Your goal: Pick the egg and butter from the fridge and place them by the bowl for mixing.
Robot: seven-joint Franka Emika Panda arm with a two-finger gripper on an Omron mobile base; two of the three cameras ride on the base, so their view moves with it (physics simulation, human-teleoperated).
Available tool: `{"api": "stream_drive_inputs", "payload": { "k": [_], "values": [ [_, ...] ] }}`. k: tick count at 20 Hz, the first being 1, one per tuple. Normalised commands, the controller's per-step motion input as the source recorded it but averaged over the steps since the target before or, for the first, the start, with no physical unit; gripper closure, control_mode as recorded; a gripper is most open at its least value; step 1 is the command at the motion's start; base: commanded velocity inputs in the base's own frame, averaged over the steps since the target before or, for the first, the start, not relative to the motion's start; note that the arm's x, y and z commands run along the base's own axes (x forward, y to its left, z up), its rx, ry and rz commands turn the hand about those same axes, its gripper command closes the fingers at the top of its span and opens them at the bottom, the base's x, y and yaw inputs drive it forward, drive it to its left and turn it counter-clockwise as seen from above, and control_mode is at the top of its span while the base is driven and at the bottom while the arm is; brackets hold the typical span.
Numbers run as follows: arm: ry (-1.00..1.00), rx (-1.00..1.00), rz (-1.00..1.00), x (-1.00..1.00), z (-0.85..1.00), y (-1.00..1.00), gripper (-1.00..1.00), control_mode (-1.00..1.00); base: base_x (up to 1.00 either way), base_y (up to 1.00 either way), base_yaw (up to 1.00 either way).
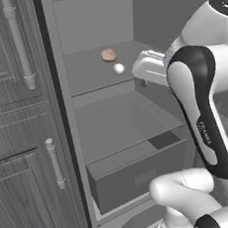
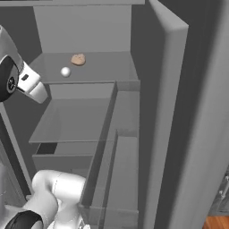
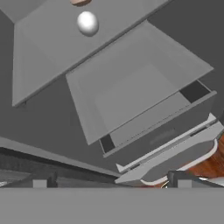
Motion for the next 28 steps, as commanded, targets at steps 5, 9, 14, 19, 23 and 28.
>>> {"api": "stream_drive_inputs", "payload": {
  "k": [5, 9, 14, 19, 23, 28],
  "values": [
    [-0.1, -0.24, 0.0, 0.4, 0.0, 0.0, -1.0, -1.0, 0.0, 0.0, 0.0],
    [-0.1, -0.2, 0.0, 0.33, 0.0, -0.01, -1.0, -1.0, 0.0, 0.0, 0.0],
    [-0.03, -0.06, 0.01, 0.2, -0.05, -0.23, -1.0, -1.0, 0.0, 0.0, 0.0],
    [0.0, 0.0, 0.03, 0.06, 0.0, -0.28, -1.0, -1.0, 0.0, 0.0, 0.0],
    [0.01, 0.0, 0.04, 0.15, 0.0, -0.26, -1.0, -1.0, 0.0, 0.0, 0.0],
    [0.0, 0.0, 0.05, 0.4, 0.0, -0.05, -1.0, -1.0, 0.0, 0.0, 0.0]
  ]
}}
